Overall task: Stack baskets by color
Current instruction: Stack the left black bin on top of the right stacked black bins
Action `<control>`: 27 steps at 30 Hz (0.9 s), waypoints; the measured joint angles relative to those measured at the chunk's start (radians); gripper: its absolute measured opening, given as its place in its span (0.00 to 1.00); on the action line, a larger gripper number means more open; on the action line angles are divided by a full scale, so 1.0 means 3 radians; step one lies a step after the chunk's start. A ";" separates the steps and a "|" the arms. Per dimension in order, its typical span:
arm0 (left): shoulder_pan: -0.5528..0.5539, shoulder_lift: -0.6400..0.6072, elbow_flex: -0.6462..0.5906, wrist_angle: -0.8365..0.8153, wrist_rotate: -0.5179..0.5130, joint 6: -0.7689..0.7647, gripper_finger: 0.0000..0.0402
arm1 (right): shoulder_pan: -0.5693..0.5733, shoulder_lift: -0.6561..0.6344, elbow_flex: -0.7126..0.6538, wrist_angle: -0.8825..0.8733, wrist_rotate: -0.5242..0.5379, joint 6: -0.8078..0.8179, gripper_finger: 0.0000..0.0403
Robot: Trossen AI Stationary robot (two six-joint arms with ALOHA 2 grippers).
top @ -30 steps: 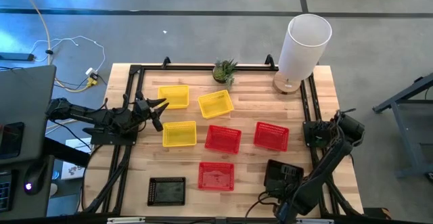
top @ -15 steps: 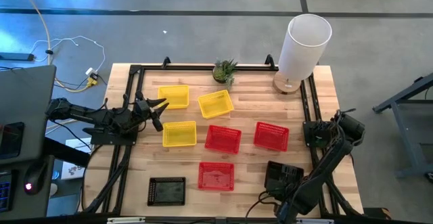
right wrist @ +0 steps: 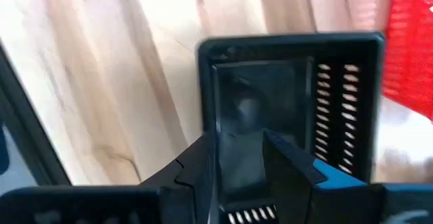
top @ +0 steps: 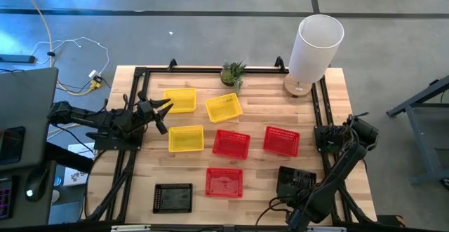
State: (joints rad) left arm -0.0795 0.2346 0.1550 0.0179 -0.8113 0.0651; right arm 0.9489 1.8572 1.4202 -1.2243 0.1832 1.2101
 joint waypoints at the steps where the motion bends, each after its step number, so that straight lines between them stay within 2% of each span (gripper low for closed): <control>1: 0.0000 0.0004 0.0023 -0.0009 0.0054 -0.0002 0.23 | 0.0001 -0.0001 0.0003 -0.0022 -0.0006 0.0015 0.27; 6: -0.0001 0.0090 0.0217 -0.0238 0.0437 -0.0137 0.23 | 0.0001 -0.0001 0.0005 -0.0032 0.0138 -0.0025 0.27; 17: -0.0001 0.0798 0.0922 -0.1279 0.0792 -0.0787 0.23 | -0.0177 -0.0001 0.0005 -0.0284 0.1112 -0.0101 0.27; 27: -0.0003 0.1687 0.1512 -0.2257 0.1821 -0.1307 0.23 | -0.0492 -0.0001 0.0005 -0.0426 0.1690 -0.0193 0.27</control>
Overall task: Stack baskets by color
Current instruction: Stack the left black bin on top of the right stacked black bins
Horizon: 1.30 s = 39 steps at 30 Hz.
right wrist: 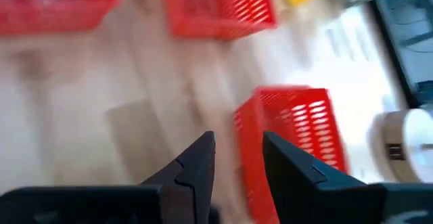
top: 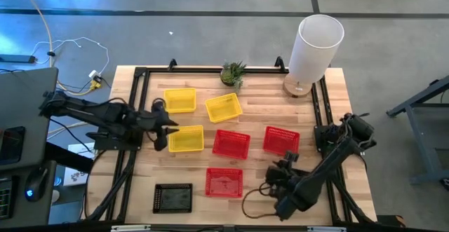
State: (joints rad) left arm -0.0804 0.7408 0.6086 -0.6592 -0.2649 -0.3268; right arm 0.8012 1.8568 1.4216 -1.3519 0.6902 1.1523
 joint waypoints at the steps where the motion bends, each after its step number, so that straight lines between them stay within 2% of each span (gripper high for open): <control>1: -0.0007 0.0087 0.0041 -0.0049 0.0072 -0.0019 0.23 | -0.0041 0.0000 0.0000 -0.0007 0.0045 0.0001 0.27; 10: -0.0247 0.0612 0.0409 -0.0266 0.0546 -0.0058 0.23 | -0.0427 0.0000 0.0000 -0.0025 0.0140 -0.0068 0.27; 16: -0.0500 0.0787 0.0609 -0.0443 0.0549 -0.0163 0.23 | -0.0628 0.0000 0.0000 -0.0020 0.0143 -0.0298 0.27; 22: -0.0772 0.0893 0.0636 -0.0469 0.0547 -0.0376 0.23 | -0.0809 0.0001 0.0032 -0.0057 0.0180 -0.0355 0.27; 33: -0.1221 0.1180 0.0636 -0.0460 0.0493 -0.0869 0.23 | -0.1040 0.0001 0.0557 -0.0081 0.0481 -0.0625 0.27; 39: -0.1439 0.1420 0.0635 -0.0458 0.0491 -0.1086 0.23 | -0.1215 0.0001 0.0799 -0.0069 0.0506 -0.0873 0.27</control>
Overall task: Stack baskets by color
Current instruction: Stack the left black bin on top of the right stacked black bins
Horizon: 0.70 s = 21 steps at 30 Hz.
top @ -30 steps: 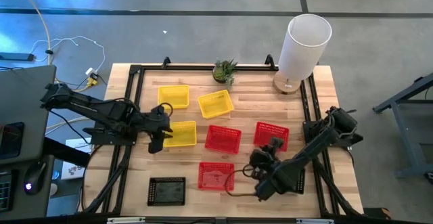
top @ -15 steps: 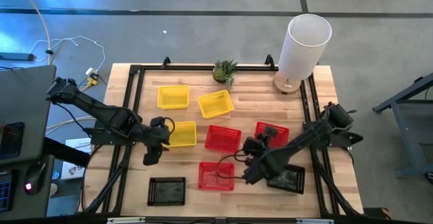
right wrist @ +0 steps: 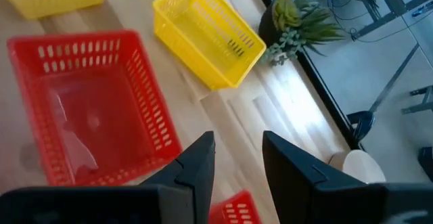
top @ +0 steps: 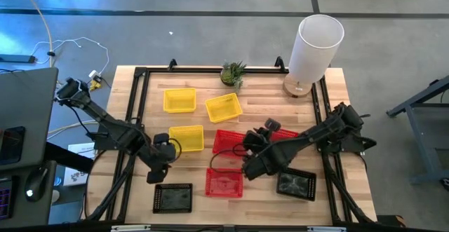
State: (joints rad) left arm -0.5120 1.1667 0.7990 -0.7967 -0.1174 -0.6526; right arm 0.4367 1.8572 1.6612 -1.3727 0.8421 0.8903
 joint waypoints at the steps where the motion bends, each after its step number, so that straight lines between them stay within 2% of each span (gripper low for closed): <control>1: -0.0032 0.0038 0.0000 0.0000 0.0001 -0.0019 0.23 | -0.0036 0.0000 0.0026 0.0000 -0.0003 -0.0041 0.27; 11: -0.0277 0.0266 -0.0001 0.0030 0.0121 -0.0367 0.23 | -0.0393 0.0000 0.0088 0.0014 -0.0095 -0.0359 0.27; 21: -0.0547 0.0271 -0.0003 0.0163 0.0124 -0.0619 0.23 | -0.0626 0.0000 0.0088 0.0032 -0.0220 -0.0456 0.27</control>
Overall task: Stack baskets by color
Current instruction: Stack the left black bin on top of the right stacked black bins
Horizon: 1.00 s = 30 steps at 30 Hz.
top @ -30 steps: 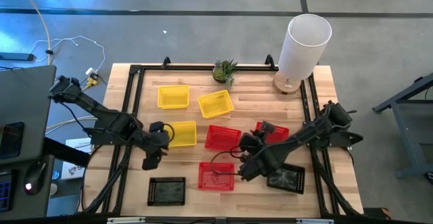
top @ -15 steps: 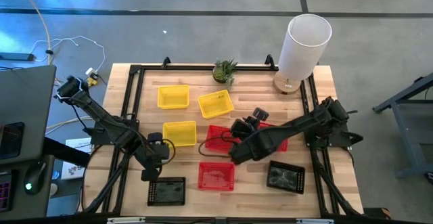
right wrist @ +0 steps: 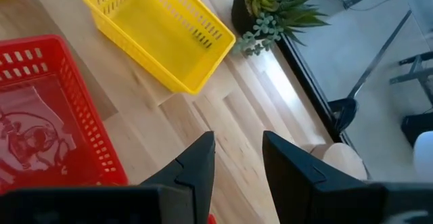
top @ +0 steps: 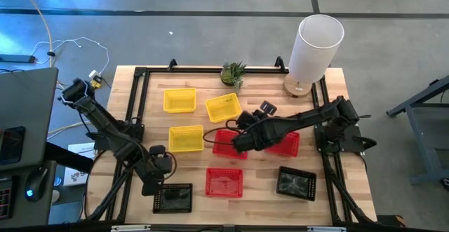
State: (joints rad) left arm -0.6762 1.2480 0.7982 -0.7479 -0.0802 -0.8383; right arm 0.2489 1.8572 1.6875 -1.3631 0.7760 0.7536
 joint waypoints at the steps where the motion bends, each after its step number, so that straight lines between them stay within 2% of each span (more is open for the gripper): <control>1: -0.0037 0.0000 0.0000 0.0000 0.0000 -0.0047 0.23 | -0.0013 0.0000 0.0000 0.0001 -0.0012 -0.0001 0.27; 11: -0.0285 0.0114 0.0000 0.0058 -0.0038 -0.0369 0.23 | -0.0114 0.0000 0.0000 0.0024 -0.0021 -0.0022 0.27; 20: -0.0308 0.0384 0.0000 0.0309 -0.0044 -0.0320 0.23 | -0.0117 0.0000 0.0000 0.0024 -0.0054 -0.0024 0.27; 30: -0.0276 0.0672 -0.0001 0.0321 -0.0045 -0.0313 0.23 | -0.0113 0.0000 0.0000 0.0023 -0.0183 -0.0071 0.27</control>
State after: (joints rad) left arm -0.7589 1.4497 0.7979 -0.6515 -0.0936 -0.9321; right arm 0.2150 1.8572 1.6875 -1.3561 0.7210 0.7322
